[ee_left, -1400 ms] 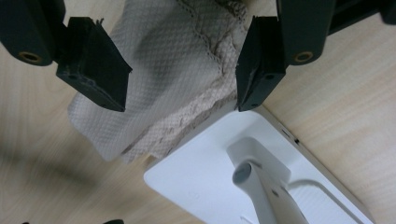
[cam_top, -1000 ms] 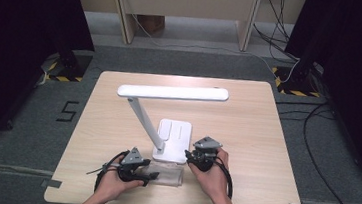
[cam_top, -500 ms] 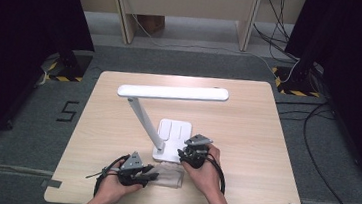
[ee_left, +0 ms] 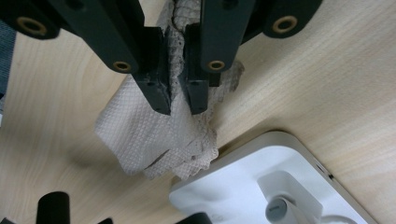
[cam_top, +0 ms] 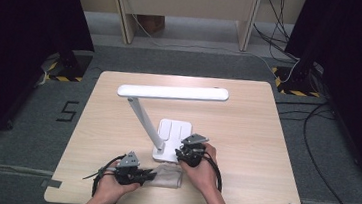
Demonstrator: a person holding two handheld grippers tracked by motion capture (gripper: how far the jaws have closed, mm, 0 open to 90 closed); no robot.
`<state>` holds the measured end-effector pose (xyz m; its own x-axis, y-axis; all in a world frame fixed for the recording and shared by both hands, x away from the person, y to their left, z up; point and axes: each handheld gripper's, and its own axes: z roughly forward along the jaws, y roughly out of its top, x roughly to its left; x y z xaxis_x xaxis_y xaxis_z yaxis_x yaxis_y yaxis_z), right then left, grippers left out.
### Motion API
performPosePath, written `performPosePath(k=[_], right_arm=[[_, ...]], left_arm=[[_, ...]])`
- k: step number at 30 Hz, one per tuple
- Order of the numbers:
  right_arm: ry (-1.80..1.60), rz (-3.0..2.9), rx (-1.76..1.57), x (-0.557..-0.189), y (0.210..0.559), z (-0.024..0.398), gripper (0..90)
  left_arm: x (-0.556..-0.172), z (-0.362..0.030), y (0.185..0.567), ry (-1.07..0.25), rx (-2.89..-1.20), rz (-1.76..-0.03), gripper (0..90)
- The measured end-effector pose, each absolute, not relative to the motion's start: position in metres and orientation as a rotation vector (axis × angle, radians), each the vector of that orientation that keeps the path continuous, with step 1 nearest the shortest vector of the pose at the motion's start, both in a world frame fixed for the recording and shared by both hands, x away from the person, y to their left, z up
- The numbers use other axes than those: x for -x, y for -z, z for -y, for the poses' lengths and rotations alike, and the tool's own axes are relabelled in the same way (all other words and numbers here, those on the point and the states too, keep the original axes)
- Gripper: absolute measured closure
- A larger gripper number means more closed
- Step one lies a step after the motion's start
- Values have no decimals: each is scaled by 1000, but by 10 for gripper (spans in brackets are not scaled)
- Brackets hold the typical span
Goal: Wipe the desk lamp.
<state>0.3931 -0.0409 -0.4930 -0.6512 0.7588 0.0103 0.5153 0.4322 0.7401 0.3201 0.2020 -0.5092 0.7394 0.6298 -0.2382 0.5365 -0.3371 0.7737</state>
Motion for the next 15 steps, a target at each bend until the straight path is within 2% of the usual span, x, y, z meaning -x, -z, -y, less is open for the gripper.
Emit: performPosePath(k=[7,15], right_arm=[[-1035,-2389,-1074,-395,496,37,674],[-1028,-2408,-1069,-395,498,34,722]], left_arm=[[-316,-208,493,-157,-2000,-866,819],[-313,-222,471,-207,-1952,-862,821]])
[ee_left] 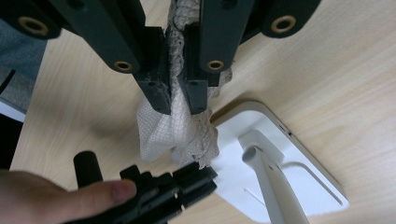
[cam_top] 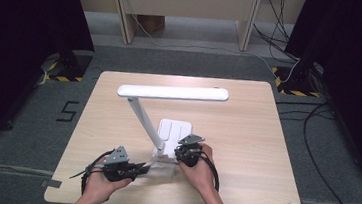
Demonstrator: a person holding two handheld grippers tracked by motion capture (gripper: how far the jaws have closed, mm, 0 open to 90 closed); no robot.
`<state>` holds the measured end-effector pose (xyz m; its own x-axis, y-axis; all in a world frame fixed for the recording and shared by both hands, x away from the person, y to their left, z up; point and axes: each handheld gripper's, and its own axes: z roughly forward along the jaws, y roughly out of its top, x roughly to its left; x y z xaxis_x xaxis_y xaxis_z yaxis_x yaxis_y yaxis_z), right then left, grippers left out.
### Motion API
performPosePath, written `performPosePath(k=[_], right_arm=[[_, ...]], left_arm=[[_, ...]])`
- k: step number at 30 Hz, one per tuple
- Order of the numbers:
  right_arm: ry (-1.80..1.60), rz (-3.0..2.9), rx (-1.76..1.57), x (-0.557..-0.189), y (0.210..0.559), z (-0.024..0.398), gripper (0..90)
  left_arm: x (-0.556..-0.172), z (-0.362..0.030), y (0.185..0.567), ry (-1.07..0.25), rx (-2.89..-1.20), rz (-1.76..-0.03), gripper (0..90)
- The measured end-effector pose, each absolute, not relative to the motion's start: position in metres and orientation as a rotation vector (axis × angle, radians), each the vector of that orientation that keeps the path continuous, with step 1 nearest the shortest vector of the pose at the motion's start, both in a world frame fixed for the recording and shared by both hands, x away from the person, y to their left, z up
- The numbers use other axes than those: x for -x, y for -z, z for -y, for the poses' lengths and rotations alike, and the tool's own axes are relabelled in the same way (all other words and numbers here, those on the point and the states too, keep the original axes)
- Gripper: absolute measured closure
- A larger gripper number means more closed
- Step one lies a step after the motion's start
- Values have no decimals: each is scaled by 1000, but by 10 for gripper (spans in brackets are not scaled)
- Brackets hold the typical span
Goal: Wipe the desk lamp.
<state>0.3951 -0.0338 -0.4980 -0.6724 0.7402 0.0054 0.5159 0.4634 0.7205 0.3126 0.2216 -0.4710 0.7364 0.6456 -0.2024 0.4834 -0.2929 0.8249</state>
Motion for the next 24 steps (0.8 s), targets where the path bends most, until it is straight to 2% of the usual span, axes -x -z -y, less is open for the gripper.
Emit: performPosePath(k=[14,19,24], right_arm=[[-1070,-2411,-1114,-397,500,38,821],[-1070,-2396,-1097,-395,501,37,900],[-1045,-2400,-1085,-395,500,34,900]], left_arm=[[-315,-237,435,-280,-1896,-862,821],[-317,-244,426,-299,-1890,-871,820],[-318,-251,418,-317,-1877,-884,820]])
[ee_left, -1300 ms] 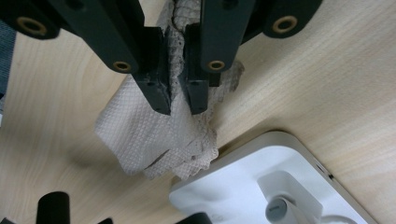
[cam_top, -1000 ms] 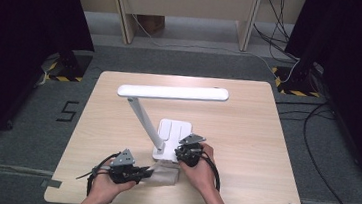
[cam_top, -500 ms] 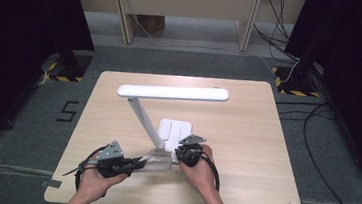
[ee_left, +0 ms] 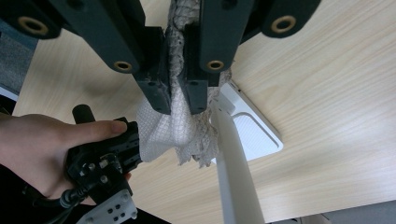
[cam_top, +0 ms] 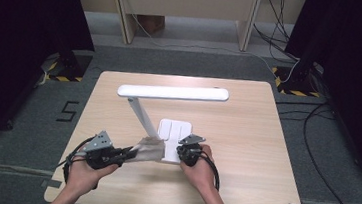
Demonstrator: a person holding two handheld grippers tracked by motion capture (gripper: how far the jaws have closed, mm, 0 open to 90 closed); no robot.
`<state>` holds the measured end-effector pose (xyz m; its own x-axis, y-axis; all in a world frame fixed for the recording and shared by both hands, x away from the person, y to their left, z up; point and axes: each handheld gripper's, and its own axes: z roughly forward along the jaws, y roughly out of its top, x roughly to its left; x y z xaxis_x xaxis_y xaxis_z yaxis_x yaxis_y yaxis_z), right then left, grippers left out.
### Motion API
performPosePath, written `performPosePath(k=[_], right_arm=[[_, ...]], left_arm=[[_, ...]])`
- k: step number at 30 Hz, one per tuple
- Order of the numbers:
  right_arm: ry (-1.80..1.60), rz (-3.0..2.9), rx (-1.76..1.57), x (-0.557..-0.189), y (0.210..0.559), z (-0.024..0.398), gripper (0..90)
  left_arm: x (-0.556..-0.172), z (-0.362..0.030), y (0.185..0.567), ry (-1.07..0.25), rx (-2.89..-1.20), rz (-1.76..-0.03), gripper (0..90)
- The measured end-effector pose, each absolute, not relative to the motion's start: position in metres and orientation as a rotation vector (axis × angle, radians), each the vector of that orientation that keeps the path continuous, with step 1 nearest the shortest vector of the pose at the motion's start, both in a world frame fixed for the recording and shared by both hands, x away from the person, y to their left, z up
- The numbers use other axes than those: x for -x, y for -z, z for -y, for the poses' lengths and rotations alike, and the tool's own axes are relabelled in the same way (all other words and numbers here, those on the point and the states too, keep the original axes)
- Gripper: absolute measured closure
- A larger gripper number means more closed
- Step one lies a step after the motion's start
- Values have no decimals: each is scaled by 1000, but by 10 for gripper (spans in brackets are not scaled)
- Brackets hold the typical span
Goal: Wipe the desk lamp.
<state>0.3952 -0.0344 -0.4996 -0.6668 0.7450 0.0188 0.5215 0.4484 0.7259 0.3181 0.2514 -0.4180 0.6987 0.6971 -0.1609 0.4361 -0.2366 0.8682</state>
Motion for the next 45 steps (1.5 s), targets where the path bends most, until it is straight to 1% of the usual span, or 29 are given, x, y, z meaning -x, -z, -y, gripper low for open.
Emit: performPosePath(k=[11,22,34,45], right_arm=[[-1049,-2386,-1083,-393,501,34,900],[-1045,-2384,-1081,-393,501,34,900],[-1051,-2380,-1073,-393,501,34,900],[-1053,-2382,-1077,-393,501,35,900]], left_arm=[[-320,-263,400,-368,-1838,-893,821],[-330,-279,380,-432,-1789,-932,822],[-348,-292,353,-515,-1702,-968,824],[-365,-291,337,-533,-1591,-1000,824]])
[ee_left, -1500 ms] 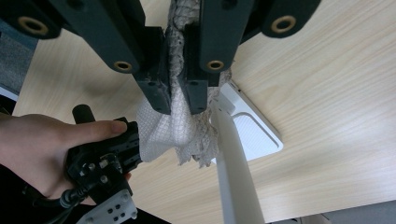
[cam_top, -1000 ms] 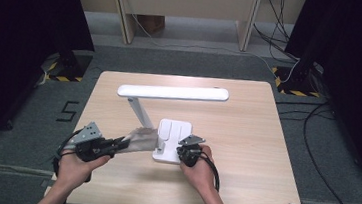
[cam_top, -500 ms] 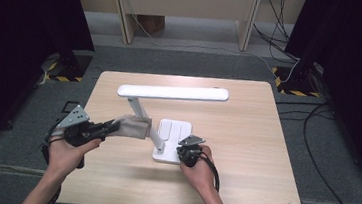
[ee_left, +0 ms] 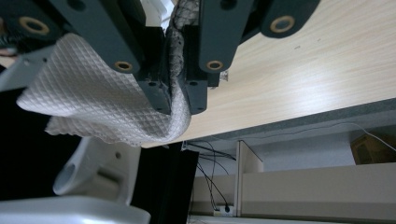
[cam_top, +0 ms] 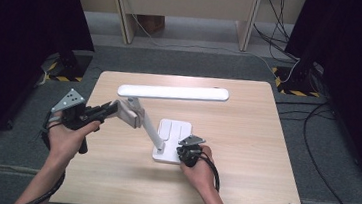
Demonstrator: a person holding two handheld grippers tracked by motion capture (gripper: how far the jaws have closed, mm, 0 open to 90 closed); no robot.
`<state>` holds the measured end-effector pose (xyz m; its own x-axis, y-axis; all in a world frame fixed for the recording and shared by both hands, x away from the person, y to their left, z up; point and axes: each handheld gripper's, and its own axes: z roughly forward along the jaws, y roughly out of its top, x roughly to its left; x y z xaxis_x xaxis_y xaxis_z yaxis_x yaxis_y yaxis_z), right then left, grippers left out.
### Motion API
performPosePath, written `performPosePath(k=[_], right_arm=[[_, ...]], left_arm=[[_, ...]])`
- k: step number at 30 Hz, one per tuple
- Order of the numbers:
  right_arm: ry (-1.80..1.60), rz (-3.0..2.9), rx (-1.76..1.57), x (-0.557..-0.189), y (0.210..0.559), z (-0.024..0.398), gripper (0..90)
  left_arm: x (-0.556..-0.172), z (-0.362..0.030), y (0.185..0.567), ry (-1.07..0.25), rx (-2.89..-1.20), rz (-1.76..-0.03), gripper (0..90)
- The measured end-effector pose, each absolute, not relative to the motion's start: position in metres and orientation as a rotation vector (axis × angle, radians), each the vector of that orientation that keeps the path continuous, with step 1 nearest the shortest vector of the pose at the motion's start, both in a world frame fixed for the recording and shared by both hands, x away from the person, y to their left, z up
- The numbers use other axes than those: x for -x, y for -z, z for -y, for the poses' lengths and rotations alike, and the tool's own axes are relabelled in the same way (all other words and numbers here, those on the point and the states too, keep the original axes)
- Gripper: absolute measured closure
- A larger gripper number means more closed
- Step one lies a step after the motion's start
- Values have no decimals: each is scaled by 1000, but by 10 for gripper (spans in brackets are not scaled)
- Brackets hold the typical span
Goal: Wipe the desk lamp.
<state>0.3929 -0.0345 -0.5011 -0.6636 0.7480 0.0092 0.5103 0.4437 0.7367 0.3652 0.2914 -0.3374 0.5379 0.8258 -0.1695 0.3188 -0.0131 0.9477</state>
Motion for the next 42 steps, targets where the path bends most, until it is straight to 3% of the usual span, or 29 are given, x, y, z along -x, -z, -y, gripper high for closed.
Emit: performPosePath(k=[42], right_arm=[[-1055,-2369,-1066,-392,502,33,900]], left_arm=[[-363,-284,277,-793,-1515,-889,824]])
